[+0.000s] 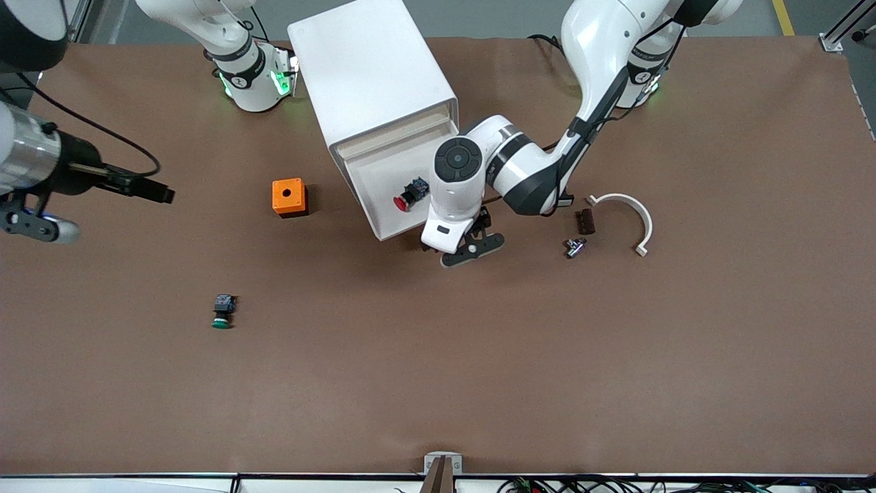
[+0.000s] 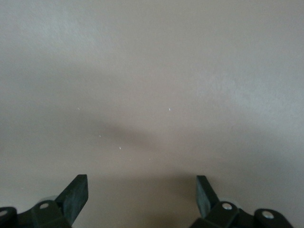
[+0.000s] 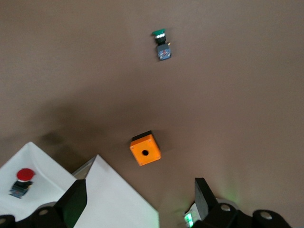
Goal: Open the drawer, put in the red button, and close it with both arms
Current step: 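Push the drawer closed with the left gripper while the right gripper withdraws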
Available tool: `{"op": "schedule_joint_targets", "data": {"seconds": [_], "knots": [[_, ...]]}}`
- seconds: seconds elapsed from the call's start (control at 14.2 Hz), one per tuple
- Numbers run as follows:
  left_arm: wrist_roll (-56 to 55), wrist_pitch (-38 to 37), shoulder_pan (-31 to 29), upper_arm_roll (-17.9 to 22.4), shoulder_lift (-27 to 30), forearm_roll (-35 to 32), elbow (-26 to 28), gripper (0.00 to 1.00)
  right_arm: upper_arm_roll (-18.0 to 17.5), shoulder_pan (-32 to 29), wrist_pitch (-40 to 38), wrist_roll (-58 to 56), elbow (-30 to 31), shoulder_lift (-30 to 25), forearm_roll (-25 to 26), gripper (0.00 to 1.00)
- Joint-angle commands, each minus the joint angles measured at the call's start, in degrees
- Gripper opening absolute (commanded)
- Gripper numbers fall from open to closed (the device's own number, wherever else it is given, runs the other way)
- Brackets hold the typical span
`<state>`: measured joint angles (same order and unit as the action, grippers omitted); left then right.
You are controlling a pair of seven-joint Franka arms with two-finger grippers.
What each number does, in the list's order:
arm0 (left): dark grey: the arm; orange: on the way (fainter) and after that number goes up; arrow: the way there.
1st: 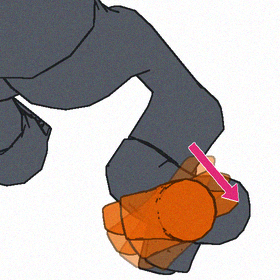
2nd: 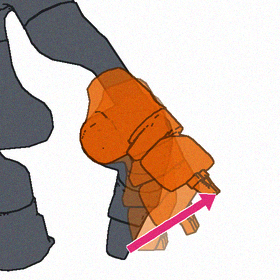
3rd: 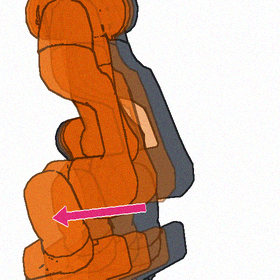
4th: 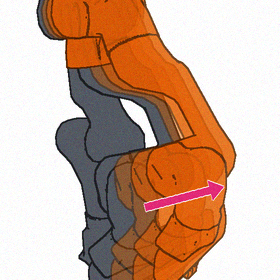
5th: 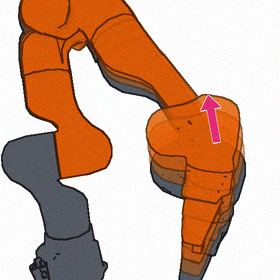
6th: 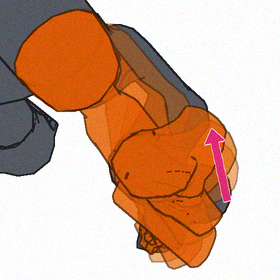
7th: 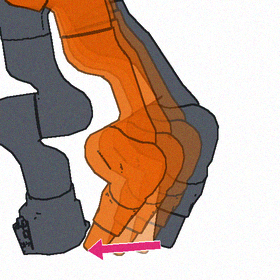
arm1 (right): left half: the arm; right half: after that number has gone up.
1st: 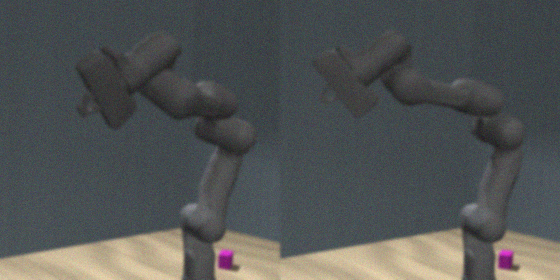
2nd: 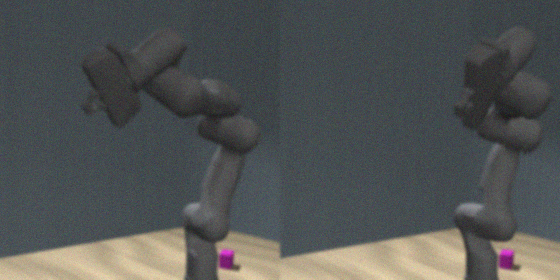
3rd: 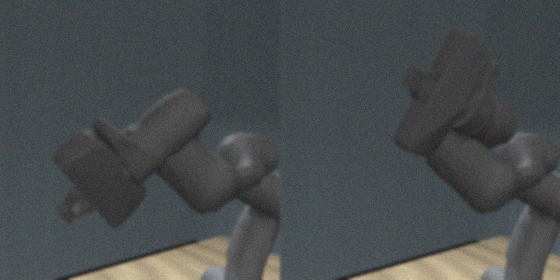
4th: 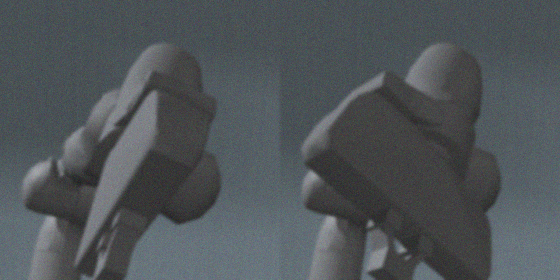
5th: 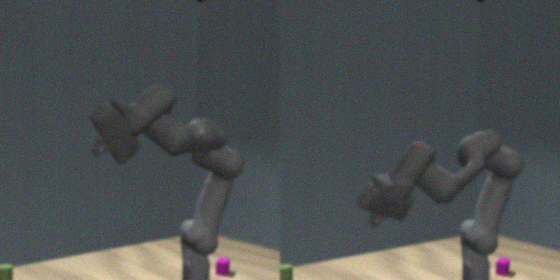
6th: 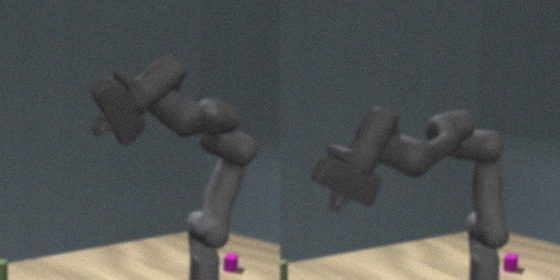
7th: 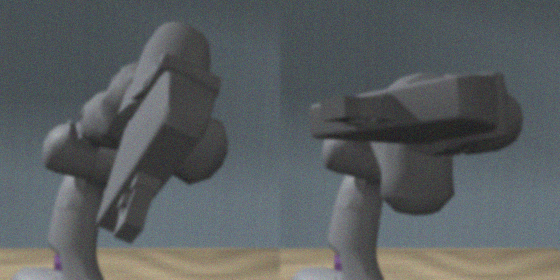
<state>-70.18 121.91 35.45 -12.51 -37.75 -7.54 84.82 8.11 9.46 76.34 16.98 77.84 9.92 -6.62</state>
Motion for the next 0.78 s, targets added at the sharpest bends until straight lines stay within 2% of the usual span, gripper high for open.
{"op": "schedule_joint_targets", "data": {"seconds": [0.0,0.21,0.7], "knots": [[-1.3,1.9,-0.1,-1.5,0.8,-0.8,2.3,1.00,-1.1,-2.1,5.6,-7.4,10.0,-7.1,2.9,1.00],[-1.5,1.9,0.0,-3.1,0.7,1.3,2.4,1.00,-1.3,-2.1,12.2,-9.1,17.6,-12.2,6.3,1.00],[-5.9,1.9,0.7,-7.8,-0.1,2.5,2.3,1.00,-1.2,-5.6,14.0,-13.2,14.0,-11.5,7.3,1.00]]}}
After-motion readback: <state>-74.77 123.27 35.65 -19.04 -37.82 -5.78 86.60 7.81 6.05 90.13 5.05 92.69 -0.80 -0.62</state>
